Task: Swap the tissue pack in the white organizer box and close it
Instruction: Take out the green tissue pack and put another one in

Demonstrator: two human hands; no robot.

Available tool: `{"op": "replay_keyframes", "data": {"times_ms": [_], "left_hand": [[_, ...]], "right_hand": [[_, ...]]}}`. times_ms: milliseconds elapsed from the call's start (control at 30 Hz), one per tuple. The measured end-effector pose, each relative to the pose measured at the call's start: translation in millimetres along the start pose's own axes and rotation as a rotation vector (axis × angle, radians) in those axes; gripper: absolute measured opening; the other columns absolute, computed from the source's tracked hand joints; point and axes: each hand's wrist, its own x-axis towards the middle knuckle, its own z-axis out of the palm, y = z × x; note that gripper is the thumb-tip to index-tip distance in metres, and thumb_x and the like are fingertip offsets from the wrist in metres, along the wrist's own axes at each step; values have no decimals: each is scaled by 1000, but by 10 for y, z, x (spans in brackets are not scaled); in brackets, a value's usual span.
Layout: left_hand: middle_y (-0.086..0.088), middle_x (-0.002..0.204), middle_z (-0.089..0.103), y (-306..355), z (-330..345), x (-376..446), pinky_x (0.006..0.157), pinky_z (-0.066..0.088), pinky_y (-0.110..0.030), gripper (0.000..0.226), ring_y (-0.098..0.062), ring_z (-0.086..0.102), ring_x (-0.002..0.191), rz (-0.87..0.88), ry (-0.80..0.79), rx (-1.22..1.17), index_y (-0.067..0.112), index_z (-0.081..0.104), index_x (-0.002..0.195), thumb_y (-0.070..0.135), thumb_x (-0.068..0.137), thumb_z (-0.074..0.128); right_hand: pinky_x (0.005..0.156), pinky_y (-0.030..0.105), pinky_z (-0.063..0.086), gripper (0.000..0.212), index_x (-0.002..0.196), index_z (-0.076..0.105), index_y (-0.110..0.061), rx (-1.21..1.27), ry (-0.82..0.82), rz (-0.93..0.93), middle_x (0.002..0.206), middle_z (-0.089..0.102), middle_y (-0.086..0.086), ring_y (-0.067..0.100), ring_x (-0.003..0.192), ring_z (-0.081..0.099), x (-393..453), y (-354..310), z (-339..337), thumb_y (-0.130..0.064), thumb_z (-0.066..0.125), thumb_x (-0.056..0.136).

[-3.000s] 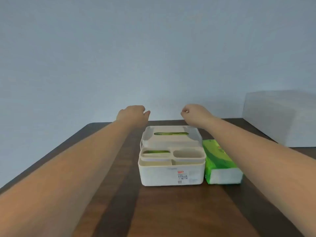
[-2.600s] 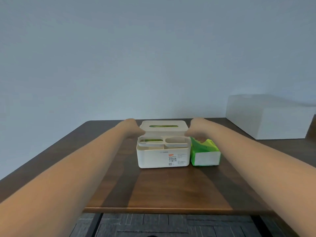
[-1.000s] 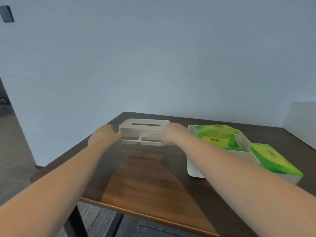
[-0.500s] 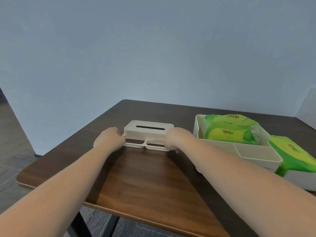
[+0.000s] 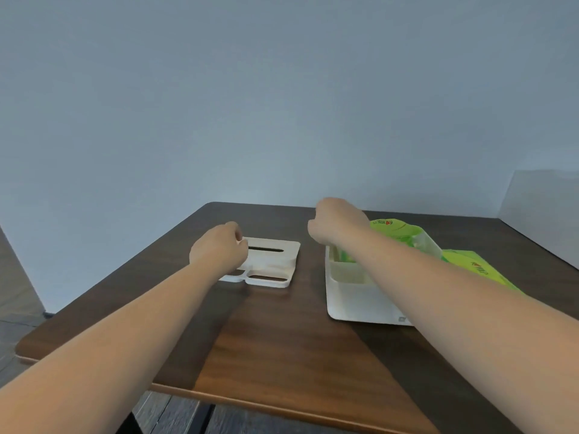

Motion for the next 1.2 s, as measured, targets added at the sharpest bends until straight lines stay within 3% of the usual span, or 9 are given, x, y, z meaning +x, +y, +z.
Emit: {"op": "replay_keyframes", "data": {"times_ms": [100, 300, 400, 500, 600, 767, 867, 1033, 1200], "left_hand": [[7, 97, 64, 450, -17, -101, 63, 46, -27, 17, -19, 62, 89, 106, -49, -124, 23, 60, 101, 32, 92, 48], [12, 88, 60, 1067, 44, -219, 80, 48, -30, 30, -17, 62, 96, 289, -107, -266, 27, 64, 110, 47, 89, 54], [10, 93, 60, 1317, 71, -298, 85, 49, -33, 41, -16, 59, 99, 358, -145, -197, 31, 58, 125, 50, 88, 55], [3, 114, 61, 1428, 122, -316, 93, 50, -38, 55, -20, 56, 117, 372, -173, -102, 32, 47, 137, 50, 86, 57], [0, 121, 59, 1459, 188, -297, 95, 49, -42, 55, -21, 51, 121, 406, -143, 5, 35, 49, 136, 50, 84, 60], [2, 115, 68, 1544, 223, -306, 91, 51, -34, 34, -20, 58, 113, 434, -156, 13, 29, 66, 122, 37, 90, 60], [4, 111, 72, 1616, 205, -290, 92, 51, -33, 24, -20, 62, 109, 404, -119, -136, 23, 74, 108, 29, 89, 61], [9, 67, 56, 1716, 120, -226, 73, 42, -27, 15, -21, 56, 79, 290, 41, -477, 13, 74, 93, 23, 87, 63], [12, 62, 50, 1696, 68, -174, 57, 37, -26, 11, -20, 49, 71, 255, 174, -564, 18, 69, 84, 22, 88, 59]], "right_hand": [[49, 23, 29, 10, 75, 49, -12, 39, 127, 92, 69, 46, -2, 28, 78, 51, -110, 495, -305, -9, 48, 85], [66, 30, 38, 10, 93, 52, -16, 66, 164, 258, 95, 56, 4, 28, 85, 51, -213, 1173, -469, -11, 46, 86], [74, 32, 41, 22, 108, 56, -16, 31, 164, 349, 107, 61, 6, 30, 95, 53, -302, 1487, -499, -16, 48, 87], [94, 43, 41, 43, 126, 50, -17, 20, 19, 456, 129, 55, 9, 33, 122, 47, -373, 1674, -457, -35, 51, 87], [100, 46, 43, 68, 138, 41, -14, 65, -116, 457, 140, 50, 11, 36, 126, 47, -396, 1780, -406, -52, 45, 83], [105, 42, 41, 50, 139, 44, -8, 28, -188, 454, 144, 48, 13, 33, 127, 49, -410, 1903, -360, -34, 38, 96], [100, 38, 42, 66, 145, 34, -10, -21, -299, 463, 146, 45, 12, 32, 127, 49, -458, 1960, -331, -44, 49, 90], [85, 36, 41, 78, 150, 26, -12, -69, -414, 441, 149, 40, 11, 31, 128, 48, -457, 2007, -435, -44, 59, 86], [100, 48, 45, 97, 150, 16, -27, -132, -367, 452, 143, 44, 12, 37, 124, 48, -394, 2062, -197, -46, 65, 68]]}}
